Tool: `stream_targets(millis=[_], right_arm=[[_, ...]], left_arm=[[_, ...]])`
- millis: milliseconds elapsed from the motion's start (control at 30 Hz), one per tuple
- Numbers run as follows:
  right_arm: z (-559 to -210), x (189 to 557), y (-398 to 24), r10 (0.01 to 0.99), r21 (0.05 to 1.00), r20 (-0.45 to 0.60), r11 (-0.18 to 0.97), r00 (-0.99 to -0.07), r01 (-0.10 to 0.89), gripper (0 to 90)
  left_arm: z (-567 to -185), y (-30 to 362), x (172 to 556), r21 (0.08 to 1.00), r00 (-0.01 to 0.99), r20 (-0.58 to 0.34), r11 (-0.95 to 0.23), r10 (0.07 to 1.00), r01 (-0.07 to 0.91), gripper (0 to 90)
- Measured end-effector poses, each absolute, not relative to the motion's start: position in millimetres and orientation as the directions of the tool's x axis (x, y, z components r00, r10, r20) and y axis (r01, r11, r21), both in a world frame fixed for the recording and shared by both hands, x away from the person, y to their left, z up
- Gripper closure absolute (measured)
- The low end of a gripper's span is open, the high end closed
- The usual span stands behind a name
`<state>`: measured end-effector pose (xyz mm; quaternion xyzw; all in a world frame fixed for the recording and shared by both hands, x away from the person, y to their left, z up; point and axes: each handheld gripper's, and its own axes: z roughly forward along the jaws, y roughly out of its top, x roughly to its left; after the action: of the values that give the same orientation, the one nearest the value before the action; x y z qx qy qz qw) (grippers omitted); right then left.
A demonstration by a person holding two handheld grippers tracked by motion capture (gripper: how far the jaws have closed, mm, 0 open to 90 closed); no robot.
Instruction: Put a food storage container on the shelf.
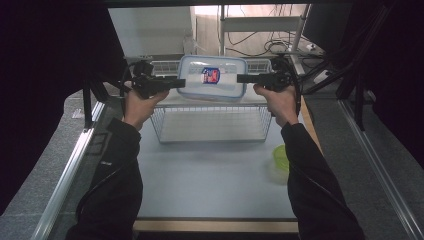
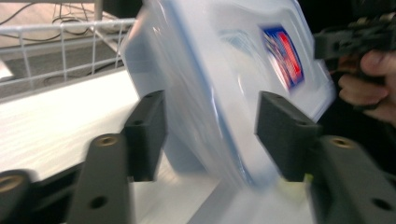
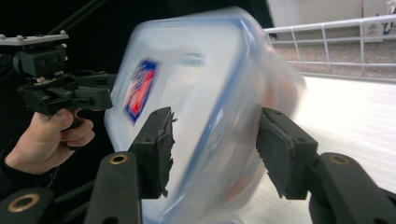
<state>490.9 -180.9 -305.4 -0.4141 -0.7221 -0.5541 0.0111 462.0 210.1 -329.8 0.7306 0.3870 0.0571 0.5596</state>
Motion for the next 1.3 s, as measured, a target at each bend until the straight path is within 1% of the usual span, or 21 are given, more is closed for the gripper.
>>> stream_targets(millis=[33, 100, 200, 300, 367, 467, 500, 533, 567, 633, 733, 767, 800, 867, 900, 967, 1033, 1067, 1133, 1233, 1300], right_arm=[[-305.4, 490.9, -180.9, 0.586, 0.791, 0.475, 0.043, -0.657, 0.610, 46.1], [-306.7, 491.6, -183.2, 0.592, 0.792, 0.477, 0.031, -0.650, 0.610, 47.2], [-307.7, 493.0, -185.7, 0.581, 0.793, 0.487, 0.019, -0.653, 0.609, 48.5], [-305.4, 492.1, -183.3, 0.608, 0.802, 0.466, 0.017, -0.643, 0.598, 48.5], [-303.2, 490.0, -181.8, 0.641, 0.820, 0.425, 0.026, -0.639, 0.572, 50.0], [-299.9, 484.5, -182.7, 0.683, 0.846, 0.359, 0.051, -0.637, 0.531, 56.3], [-299.3, 482.5, -184.2, 0.682, 0.848, 0.357, 0.050, -0.638, 0.528, 58.7], [-297.3, 476.9, -187.2, 0.680, 0.855, 0.347, 0.055, -0.646, 0.516, 63.8], [-297.3, 476.9, -187.2, 0.680, 0.855, 0.347, 0.055, -0.646, 0.516, 63.8], [-295.8, 470.8, -188.8, 0.677, 0.859, 0.331, 0.072, -0.658, 0.506, 70.2], [-295.6, 457.4, -189.4, 0.676, 0.869, 0.288, 0.113, -0.679, 0.481, 79.9], [-298.4, 448.4, -189.1, 0.682, 0.874, 0.257, 0.139, -0.684, 0.466, 84.8], [-300.6, 443.8, -188.8, 0.678, 0.874, 0.255, 0.145, -0.690, 0.465, 86.4], [-305.8, 434.9, -186.9, 0.674, 0.872, 0.243, 0.163, -0.698, 0.461, 87.9], [-305.8, 434.9, -186.9, 0.674, 0.872, 0.243, 0.163, -0.698, 0.461, 87.9], [-312.9, 427.4, -183.2, 0.660, 0.866, 0.244, 0.181, -0.710, 0.466, 89.6], [-318.1, 423.5, -177.7, 0.659, 0.857, 0.223, 0.218, -0.718, 0.466, 89.7], [-322.6, 422.0, -171.1, 0.663, 0.850, 0.196, 0.252, -0.722, 0.462, 89.7], [-323.7, 422.2, -168.7, 0.668, 0.853, 0.188, 0.252, -0.720, 0.458, 89.7], [-323.4, 425.8, -165.3, 0.676, 0.857, 0.194, 0.237, -0.711, 0.458, 89.7], [-324.3, 430.3, -164.4, 0.685, 0.856, 0.204, 0.222, -0.699, 0.467, 89.8]], left_arm=[[-331.4, 210.9, 461.6, 0.865, 0.686, -0.343, -0.069, 0.642, 0.497, 44.9], [-334.4, 214.8, 463.0, 0.866, 0.683, -0.370, -0.032, 0.629, 0.499, 48.2], [-334.9, 215.4, 463.4, 0.864, 0.684, -0.376, -0.029, 0.625, 0.502, 48.6], [-332.8, 214.3, 461.5, 0.871, 0.680, -0.354, -0.038, 0.641, 0.489, 49.3], [-332.3, 213.8, 460.3, 0.874, 0.670, -0.353, -0.026, 0.653, 0.486, 49.5], [-331.4, 215.7, 458.6, 0.882, 0.665, -0.348, -0.009, 0.661, 0.471, 48.4], [-331.0, 216.2, 457.3, 0.884, 0.665, -0.343, -0.012, 0.664, 0.468, 48.3], [-330.8, 217.1, 456.0, 0.887, 0.670, -0.339, -0.014, 0.660, 0.462, 49.8], [-330.6, 217.5, 454.3, 0.887, 0.673, -0.341, -0.011, 0.657, 0.461, 49.8], [-330.2, 218.7, 449.4, 0.894, 0.679, -0.321, -0.026, 0.660, 0.448, 51.9], [-330.7, 221.6, 440.5, 0.901, 0.685, -0.296, -0.044, 0.665, 0.432, 57.8], [-330.9, 222.7, 438.5, 0.901, 0.686, -0.293, -0.047, 0.666, 0.431, 64.4], [-331.7, 224.1, 436.3, 0.902, 0.691, -0.290, -0.053, 0.662, 0.429, 67.4], [-334.0, 225.9, 432.5, 0.902, 0.692, -0.276, -0.069, 0.667, 0.426, 73.0], [-335.5, 226.9, 431.2, 0.900, 0.696, -0.274, -0.078, 0.664, 0.429, 73.0], [-339.6, 228.3, 429.7, 0.898, 0.702, -0.274, -0.086, 0.658, 0.432, 78.5], [-342.6, 228.6, 430.6, 0.894, 0.709, -0.282, -0.089, 0.647, 0.438, 80.1], [-343.9, 228.1, 431.4, 0.893, 0.712, -0.285, -0.092, 0.642, 0.440, 80.1], [-345.2, 226.1, 433.3, 0.889, 0.717, -0.286, -0.102, 0.636, 0.446, 79.9], [-345.3, 222.6, 436.6, 0.888, 0.716, -0.276, -0.114, 0.642, 0.445, 73.5], [-345.0, 222.1, 439.1, 0.888, 0.713, -0.283, -0.106, 0.641, 0.447, 73.3]])
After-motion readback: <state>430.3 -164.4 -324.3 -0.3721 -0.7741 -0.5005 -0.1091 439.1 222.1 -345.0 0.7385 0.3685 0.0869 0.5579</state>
